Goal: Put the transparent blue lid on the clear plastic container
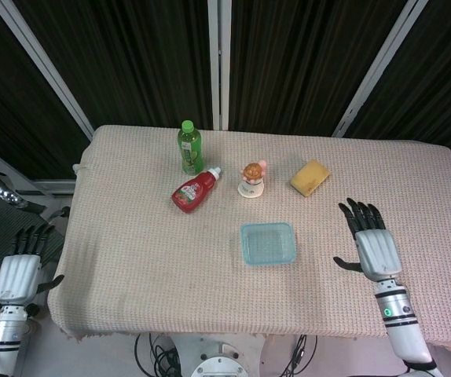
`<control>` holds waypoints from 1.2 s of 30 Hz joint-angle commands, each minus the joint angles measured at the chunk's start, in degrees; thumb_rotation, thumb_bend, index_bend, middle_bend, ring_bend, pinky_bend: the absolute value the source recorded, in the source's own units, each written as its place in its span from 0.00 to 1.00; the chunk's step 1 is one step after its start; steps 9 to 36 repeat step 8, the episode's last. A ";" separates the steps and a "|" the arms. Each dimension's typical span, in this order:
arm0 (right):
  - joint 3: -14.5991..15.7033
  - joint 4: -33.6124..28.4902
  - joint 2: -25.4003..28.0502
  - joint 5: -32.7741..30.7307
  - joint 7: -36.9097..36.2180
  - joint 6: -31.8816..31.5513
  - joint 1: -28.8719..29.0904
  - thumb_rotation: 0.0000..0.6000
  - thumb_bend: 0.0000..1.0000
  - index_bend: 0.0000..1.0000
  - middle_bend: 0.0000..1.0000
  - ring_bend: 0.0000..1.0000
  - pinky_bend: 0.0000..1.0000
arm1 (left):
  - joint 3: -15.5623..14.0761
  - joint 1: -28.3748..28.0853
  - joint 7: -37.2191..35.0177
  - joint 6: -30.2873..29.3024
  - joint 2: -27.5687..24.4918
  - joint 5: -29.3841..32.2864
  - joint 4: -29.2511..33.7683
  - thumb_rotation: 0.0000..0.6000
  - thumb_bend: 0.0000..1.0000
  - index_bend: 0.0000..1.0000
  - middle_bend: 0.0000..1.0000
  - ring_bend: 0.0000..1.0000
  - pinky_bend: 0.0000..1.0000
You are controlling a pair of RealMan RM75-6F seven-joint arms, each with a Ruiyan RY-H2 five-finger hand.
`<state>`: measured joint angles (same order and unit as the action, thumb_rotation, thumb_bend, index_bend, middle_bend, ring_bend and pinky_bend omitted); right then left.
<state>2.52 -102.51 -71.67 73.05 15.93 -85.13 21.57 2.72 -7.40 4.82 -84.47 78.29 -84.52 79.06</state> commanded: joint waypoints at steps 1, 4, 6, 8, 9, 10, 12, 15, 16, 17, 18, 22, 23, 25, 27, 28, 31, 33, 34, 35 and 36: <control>3.46 3.59 2.00 4.89 -6.18 -3.95 -5.74 1.00 0.00 0.00 0.00 0.00 0.00 | 0.13 0.02 0.53 -0.66 0.62 -0.63 -0.28 1.00 0.00 0.08 0.05 0.00 0.00; 4.45 5.00 2.40 7.42 -9.61 -6.16 -8.61 1.00 0.00 0.00 0.00 0.00 0.00 | 0.02 0.07 1.42 -1.02 0.79 -1.01 0.22 1.00 0.00 0.08 0.05 0.00 0.00; 4.63 5.99 2.50 8.79 -10.75 -7.35 -10.07 1.00 0.00 0.00 0.00 0.00 0.00 | 0.00 0.19 1.96 -1.28 0.79 -1.08 0.64 1.00 0.00 0.08 0.05 0.00 0.00; 4.57 6.49 2.66 9.91 -11.22 -7.65 -10.69 1.00 0.00 0.00 0.00 0.00 0.00 | 0.02 0.26 2.34 -1.42 0.76 -1.07 0.90 1.00 0.00 0.08 0.05 0.00 0.00; 4.57 6.49 2.66 9.91 -11.22 -7.65 -10.69 1.00 0.00 0.00 0.00 0.00 0.00 | 0.02 0.26 2.34 -1.42 0.76 -1.07 0.90 1.00 0.00 0.08 0.05 0.00 0.00; 4.57 6.49 2.66 9.91 -11.22 -7.65 -10.69 1.00 0.00 0.00 0.00 0.00 0.00 | 0.02 0.26 2.34 -1.42 0.76 -1.07 0.90 1.00 0.00 0.08 0.05 0.00 0.00; 4.57 6.49 2.66 9.91 -11.22 -7.65 -10.69 1.00 0.00 0.00 0.00 0.00 0.00 | 0.02 0.26 2.34 -1.42 0.76 -1.07 0.90 1.00 0.00 0.08 0.05 0.00 0.00; 4.57 6.49 2.66 9.91 -11.22 -7.65 -10.69 1.00 0.00 0.00 0.00 0.00 0.00 | 0.02 0.26 2.34 -1.42 0.76 -1.07 0.90 1.00 0.00 0.08 0.05 0.00 0.00; 4.57 6.49 2.66 9.91 -11.22 -7.65 -10.69 1.00 0.00 0.00 0.00 0.00 0.00 | 0.02 0.26 2.34 -1.42 0.76 -1.07 0.90 1.00 0.00 0.08 0.05 0.00 0.00; 4.57 6.49 2.66 9.91 -11.22 -7.65 -10.69 1.00 0.00 0.00 0.00 0.00 0.00 | 0.02 0.26 2.34 -1.42 0.76 -1.07 0.90 1.00 0.00 0.08 0.05 0.00 0.00; 4.57 6.49 2.66 9.91 -11.22 -7.65 -10.69 1.00 0.00 0.00 0.00 0.00 0.00 | 0.02 0.26 2.34 -1.42 0.76 -1.07 0.90 1.00 0.00 0.08 0.05 0.00 0.00; 4.57 6.49 2.66 9.91 -11.22 -7.65 -10.69 1.00 0.00 0.00 0.00 0.00 0.00 | 0.02 0.26 2.34 -1.42 0.76 -1.07 0.90 1.00 0.00 0.08 0.05 0.00 0.00; 4.57 6.49 2.66 9.91 -11.22 -7.65 -10.69 1.00 0.00 0.00 0.00 0.00 0.00 | 0.02 0.26 2.34 -1.42 0.76 -1.07 0.90 1.00 0.00 0.08 0.05 0.00 0.00; 4.57 6.49 2.66 9.91 -11.22 -7.65 -10.69 1.00 0.00 0.00 0.00 0.00 0.00 | 0.02 0.26 2.34 -1.42 0.76 -1.07 0.90 1.00 0.00 0.08 0.05 0.00 0.00; 4.57 6.49 2.66 9.91 -11.22 -7.65 -10.69 1.00 0.00 0.00 0.00 0.00 0.00 | 0.02 0.26 2.34 -1.42 0.76 -1.07 0.90 1.00 0.00 0.08 0.05 0.00 0.00; 4.57 6.49 2.66 9.91 -11.22 -7.65 -10.69 1.00 0.00 0.00 0.00 0.00 0.00 | 0.02 0.26 2.34 -1.42 0.76 -1.07 0.90 1.00 0.00 0.08 0.05 0.00 0.00; 4.57 6.49 2.66 9.91 -11.22 -7.65 -10.69 1.00 0.00 0.00 0.00 0.00 0.00 | 0.02 0.26 2.34 -1.42 0.76 -1.07 0.90 1.00 0.00 0.08 0.05 0.00 0.00; 4.57 6.49 2.66 9.91 -11.22 -7.65 -10.69 1.00 0.00 0.00 0.00 0.00 0.00 | 0.02 0.26 2.34 -1.42 0.76 -1.07 0.90 1.00 0.00 0.08 0.05 0.00 0.00; 4.57 6.49 2.66 9.91 -11.22 -7.65 -10.69 1.00 0.00 0.00 0.00 0.00 0.00 | 0.02 0.26 2.34 -1.42 0.76 -1.07 0.90 1.00 0.00 0.08 0.05 0.00 0.00; 4.57 6.49 2.66 9.91 -11.22 -7.65 -10.69 1.00 0.00 0.00 0.00 0.00 0.00 | 0.02 0.26 2.34 -1.42 0.76 -1.07 0.90 1.00 0.00 0.08 0.05 0.00 0.00; 4.57 6.49 2.66 9.91 -11.22 -7.65 -10.69 1.00 0.00 0.00 0.00 0.00 0.00 | 0.02 0.26 2.34 -1.42 0.76 -1.07 0.90 1.00 0.00 0.08 0.05 0.00 0.00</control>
